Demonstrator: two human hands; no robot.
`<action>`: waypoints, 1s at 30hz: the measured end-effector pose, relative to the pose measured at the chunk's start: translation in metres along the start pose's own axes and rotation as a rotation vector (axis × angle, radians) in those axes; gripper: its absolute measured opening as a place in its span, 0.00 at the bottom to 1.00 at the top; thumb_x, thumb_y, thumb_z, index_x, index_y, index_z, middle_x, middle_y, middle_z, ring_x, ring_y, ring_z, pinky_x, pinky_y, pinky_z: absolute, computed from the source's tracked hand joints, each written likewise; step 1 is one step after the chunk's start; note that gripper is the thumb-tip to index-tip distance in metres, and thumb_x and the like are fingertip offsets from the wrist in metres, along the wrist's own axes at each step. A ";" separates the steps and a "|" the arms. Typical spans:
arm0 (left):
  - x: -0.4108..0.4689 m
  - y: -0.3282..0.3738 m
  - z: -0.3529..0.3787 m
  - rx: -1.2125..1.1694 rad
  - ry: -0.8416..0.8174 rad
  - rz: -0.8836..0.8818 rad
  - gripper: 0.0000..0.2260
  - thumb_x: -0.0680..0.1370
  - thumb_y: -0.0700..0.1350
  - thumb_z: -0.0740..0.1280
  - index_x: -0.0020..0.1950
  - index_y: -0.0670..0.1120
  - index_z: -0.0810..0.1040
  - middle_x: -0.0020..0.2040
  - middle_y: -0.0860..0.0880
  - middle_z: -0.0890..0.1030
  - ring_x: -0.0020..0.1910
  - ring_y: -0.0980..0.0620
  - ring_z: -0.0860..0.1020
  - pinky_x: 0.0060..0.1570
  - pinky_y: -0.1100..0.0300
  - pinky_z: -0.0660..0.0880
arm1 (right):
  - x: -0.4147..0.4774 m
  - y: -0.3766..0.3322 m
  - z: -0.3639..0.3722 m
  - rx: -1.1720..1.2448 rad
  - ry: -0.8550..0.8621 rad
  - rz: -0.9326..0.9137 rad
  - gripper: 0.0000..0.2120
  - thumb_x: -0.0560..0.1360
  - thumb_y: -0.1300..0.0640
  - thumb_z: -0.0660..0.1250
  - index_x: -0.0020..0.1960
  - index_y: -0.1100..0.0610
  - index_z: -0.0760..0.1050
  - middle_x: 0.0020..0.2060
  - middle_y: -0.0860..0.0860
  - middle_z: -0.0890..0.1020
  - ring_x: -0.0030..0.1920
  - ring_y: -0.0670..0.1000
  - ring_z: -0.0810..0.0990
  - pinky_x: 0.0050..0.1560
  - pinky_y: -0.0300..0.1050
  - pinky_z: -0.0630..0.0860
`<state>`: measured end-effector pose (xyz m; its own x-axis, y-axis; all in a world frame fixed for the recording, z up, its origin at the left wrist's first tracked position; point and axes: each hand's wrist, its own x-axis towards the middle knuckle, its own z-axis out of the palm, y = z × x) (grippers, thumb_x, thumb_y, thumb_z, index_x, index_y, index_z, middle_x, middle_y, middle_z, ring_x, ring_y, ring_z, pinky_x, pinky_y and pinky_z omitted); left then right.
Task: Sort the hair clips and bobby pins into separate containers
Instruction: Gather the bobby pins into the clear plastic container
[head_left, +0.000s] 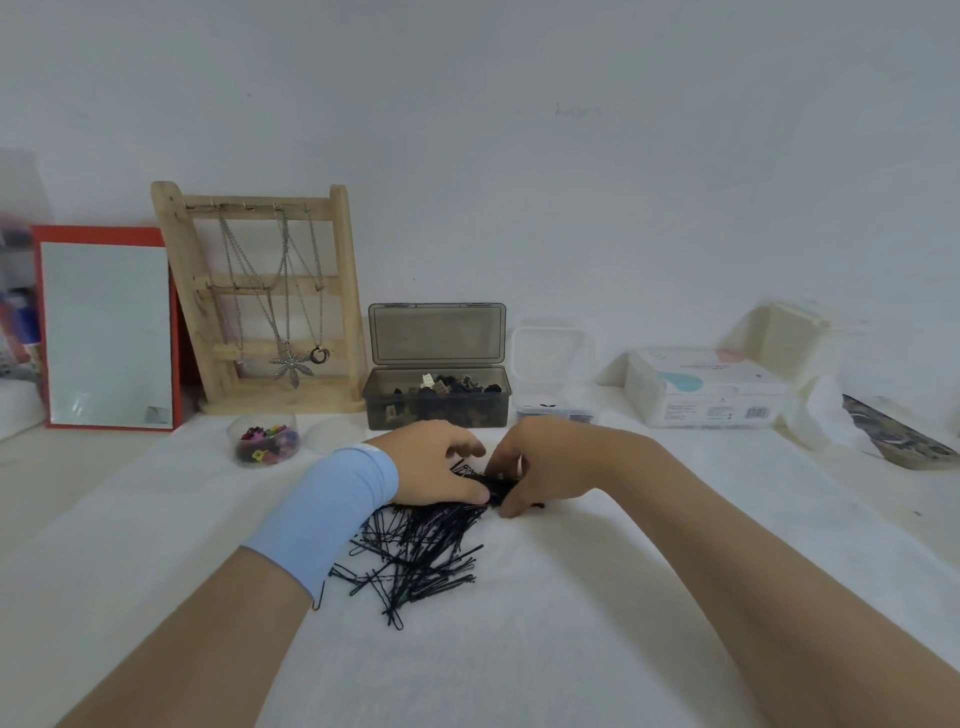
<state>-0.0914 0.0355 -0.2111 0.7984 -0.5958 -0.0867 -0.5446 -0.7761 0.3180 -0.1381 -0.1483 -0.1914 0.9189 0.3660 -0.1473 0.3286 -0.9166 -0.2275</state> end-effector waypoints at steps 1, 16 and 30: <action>0.000 0.000 0.000 0.065 -0.011 -0.022 0.28 0.71 0.63 0.72 0.69 0.57 0.74 0.66 0.54 0.73 0.66 0.52 0.71 0.66 0.50 0.70 | 0.001 -0.001 0.001 -0.010 0.002 -0.007 0.18 0.73 0.48 0.74 0.62 0.49 0.80 0.40 0.39 0.76 0.38 0.42 0.75 0.32 0.30 0.64; -0.007 0.002 -0.009 0.073 0.010 -0.079 0.21 0.69 0.61 0.75 0.58 0.52 0.83 0.49 0.56 0.81 0.49 0.54 0.79 0.52 0.59 0.75 | 0.011 -0.001 0.010 -0.086 0.060 -0.058 0.15 0.75 0.55 0.72 0.61 0.51 0.81 0.44 0.45 0.78 0.44 0.48 0.76 0.34 0.32 0.64; -0.011 -0.006 -0.018 0.070 -0.016 -0.132 0.22 0.73 0.58 0.72 0.64 0.53 0.76 0.57 0.55 0.79 0.55 0.52 0.77 0.58 0.57 0.74 | 0.001 0.026 -0.010 0.203 0.127 0.036 0.07 0.77 0.62 0.64 0.46 0.53 0.80 0.33 0.52 0.79 0.31 0.47 0.75 0.37 0.41 0.75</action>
<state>-0.0930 0.0503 -0.1952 0.8603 -0.4906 -0.1385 -0.4523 -0.8599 0.2366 -0.1259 -0.1737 -0.1876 0.9536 0.2985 -0.0400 0.2560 -0.8732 -0.4147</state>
